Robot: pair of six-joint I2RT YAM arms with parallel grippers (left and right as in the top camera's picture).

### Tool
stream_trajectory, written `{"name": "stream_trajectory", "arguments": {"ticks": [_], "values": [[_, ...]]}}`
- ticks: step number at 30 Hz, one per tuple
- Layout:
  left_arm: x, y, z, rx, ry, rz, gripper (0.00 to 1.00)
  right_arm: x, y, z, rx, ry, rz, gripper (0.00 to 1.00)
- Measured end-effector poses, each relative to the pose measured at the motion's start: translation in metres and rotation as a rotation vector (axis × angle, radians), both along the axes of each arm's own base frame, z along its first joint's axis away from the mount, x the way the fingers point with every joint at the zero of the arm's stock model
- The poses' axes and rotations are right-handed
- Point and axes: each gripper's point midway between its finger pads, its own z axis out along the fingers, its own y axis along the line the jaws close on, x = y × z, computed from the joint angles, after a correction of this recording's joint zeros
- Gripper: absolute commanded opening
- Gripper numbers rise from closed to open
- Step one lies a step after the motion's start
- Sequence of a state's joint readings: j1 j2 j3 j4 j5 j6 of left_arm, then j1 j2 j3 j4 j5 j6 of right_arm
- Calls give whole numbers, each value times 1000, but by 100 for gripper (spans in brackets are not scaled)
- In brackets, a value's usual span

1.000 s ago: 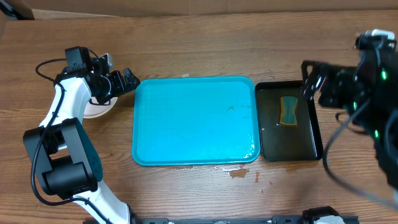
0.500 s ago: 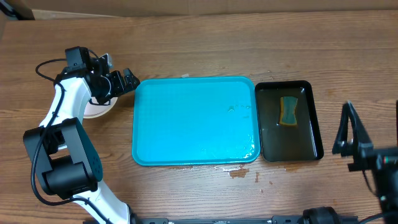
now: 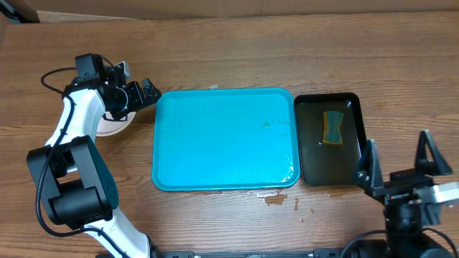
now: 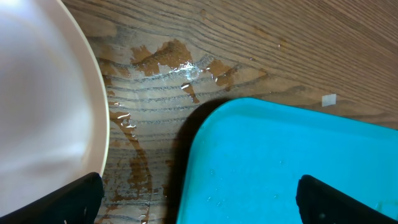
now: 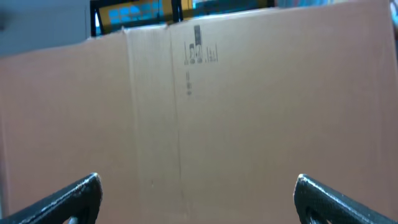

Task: Clean dirty plates on tray and stack at the side

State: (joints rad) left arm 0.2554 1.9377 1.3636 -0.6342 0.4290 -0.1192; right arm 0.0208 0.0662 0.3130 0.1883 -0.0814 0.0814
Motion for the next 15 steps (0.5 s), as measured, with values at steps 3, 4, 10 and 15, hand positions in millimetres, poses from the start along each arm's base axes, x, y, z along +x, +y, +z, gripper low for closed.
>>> {"name": "stream_trajectory", "arguments": {"ticks": [3, 4, 10, 15], "values": [[0, 0, 0, 0, 0, 0, 100, 6, 0, -23, 0, 6, 1, 100], [0, 0, 0, 0, 0, 0, 100, 8, 0, -29, -1, 12, 1, 100], [0, 0, 0, 0, 0, 0, 100, 22, 2, -63, -4, 77, 7, 100], [0, 0, 0, 0, 0, 0, 100, 31, 2, -87, -6, 127, 7, 100]]}}
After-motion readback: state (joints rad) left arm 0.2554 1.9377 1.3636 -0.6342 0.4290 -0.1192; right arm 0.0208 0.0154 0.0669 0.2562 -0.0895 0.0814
